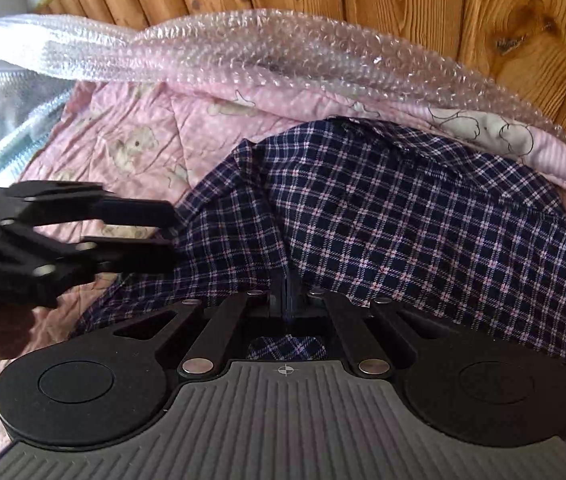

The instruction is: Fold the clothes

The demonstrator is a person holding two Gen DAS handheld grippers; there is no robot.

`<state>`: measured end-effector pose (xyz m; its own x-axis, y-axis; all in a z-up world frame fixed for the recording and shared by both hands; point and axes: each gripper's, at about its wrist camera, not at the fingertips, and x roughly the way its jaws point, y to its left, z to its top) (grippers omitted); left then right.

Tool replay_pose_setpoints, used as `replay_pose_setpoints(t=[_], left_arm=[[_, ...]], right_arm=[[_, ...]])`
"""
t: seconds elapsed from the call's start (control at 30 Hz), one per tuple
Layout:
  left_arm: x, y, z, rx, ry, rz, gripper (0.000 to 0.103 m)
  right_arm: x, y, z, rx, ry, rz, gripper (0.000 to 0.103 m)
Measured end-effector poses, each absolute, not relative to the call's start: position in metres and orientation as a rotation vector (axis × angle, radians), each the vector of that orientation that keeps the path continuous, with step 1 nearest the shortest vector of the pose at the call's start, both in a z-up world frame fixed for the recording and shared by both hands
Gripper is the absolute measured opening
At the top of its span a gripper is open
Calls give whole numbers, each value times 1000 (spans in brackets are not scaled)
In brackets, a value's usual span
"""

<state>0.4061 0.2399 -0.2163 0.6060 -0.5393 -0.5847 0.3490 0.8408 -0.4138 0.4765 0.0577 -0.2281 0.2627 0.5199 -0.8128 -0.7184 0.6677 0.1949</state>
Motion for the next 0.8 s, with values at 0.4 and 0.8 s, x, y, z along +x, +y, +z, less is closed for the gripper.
replay_pose_setpoints(t=[0.4, 0.8], left_arm=[[434, 253, -223, -283, 800, -418, 40], [434, 212, -213, -54, 822, -244, 38]], right_arm=[[432, -93, -199, -248, 1024, 772, 48], [389, -181, -199, -297, 1074, 666, 10]])
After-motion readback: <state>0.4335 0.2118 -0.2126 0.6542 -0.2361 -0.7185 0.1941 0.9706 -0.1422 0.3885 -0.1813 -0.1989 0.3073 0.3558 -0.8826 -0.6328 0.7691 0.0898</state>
